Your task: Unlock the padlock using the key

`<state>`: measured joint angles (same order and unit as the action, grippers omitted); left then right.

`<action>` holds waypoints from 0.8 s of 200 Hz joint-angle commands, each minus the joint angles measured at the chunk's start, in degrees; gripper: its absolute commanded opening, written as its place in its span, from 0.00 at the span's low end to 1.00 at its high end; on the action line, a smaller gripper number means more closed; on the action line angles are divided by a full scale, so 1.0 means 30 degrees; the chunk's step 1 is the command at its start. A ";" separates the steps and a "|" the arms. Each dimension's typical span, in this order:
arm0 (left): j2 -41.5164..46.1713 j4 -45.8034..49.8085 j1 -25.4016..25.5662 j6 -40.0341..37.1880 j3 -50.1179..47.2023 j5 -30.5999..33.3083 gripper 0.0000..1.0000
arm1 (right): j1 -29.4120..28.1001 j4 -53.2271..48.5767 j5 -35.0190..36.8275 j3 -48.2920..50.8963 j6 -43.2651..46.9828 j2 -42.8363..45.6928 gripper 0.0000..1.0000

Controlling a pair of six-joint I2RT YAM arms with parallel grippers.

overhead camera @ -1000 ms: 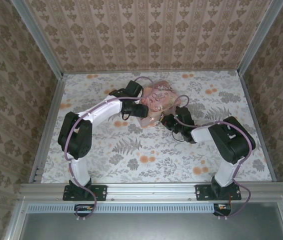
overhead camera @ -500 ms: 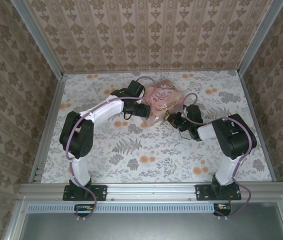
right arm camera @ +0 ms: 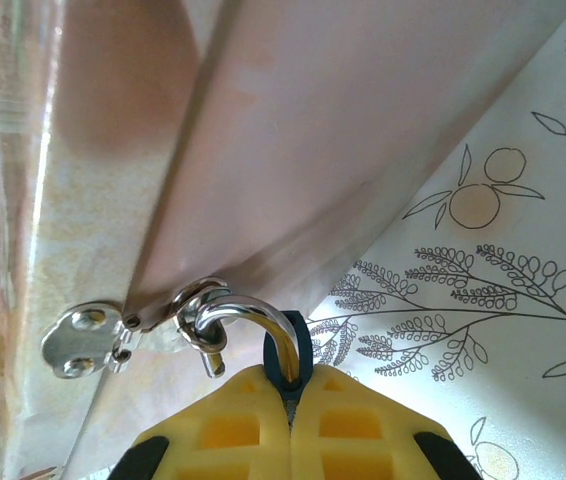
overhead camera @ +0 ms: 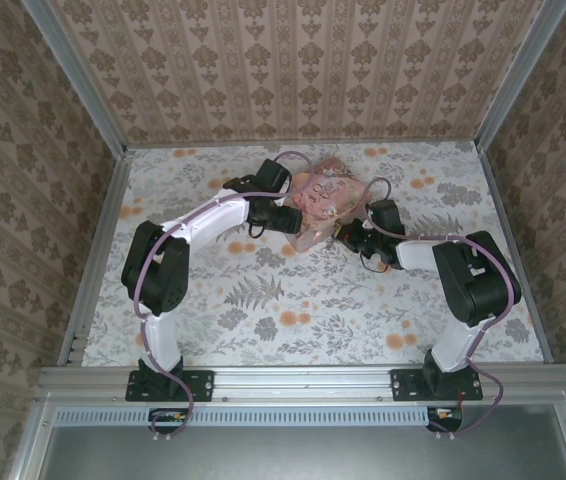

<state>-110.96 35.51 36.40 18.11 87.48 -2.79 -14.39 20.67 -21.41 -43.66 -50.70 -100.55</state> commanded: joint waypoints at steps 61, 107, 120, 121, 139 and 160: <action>-0.1977 0.4454 -0.0357 -0.1319 -0.0742 0.2159 0.73 | 0.3065 -0.1477 -0.2293 -0.1927 -0.1188 -0.1540 0.00; -0.2206 0.4511 -0.0328 -0.1378 -0.0599 0.2130 0.73 | 0.3130 -0.5621 -0.0200 -0.3252 0.0750 -0.1175 0.00; -0.2266 0.4498 -0.0328 -0.1378 -0.0597 0.2101 0.73 | 0.3428 -0.3954 -0.1188 -0.2799 -0.0147 -0.1555 0.00; -0.2269 0.4505 -0.0328 -0.1378 -0.0596 0.2101 0.73 | 0.3454 -0.3839 -0.1274 -0.2780 -0.0208 -0.1597 0.00; -0.2299 0.4509 -0.0300 -0.1349 -0.0580 0.2071 0.72 | 0.3653 -0.1060 -0.2158 -0.2004 -0.1522 -0.2171 0.00; -0.2302 0.4479 -0.0298 -0.1348 -0.0597 0.1985 0.72 | 0.3630 0.1056 -0.2215 -0.1371 -0.2006 -0.2492 0.00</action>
<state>-112.62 34.41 36.42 17.02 89.21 -3.68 -7.20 17.30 -34.37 -50.41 -53.04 -105.78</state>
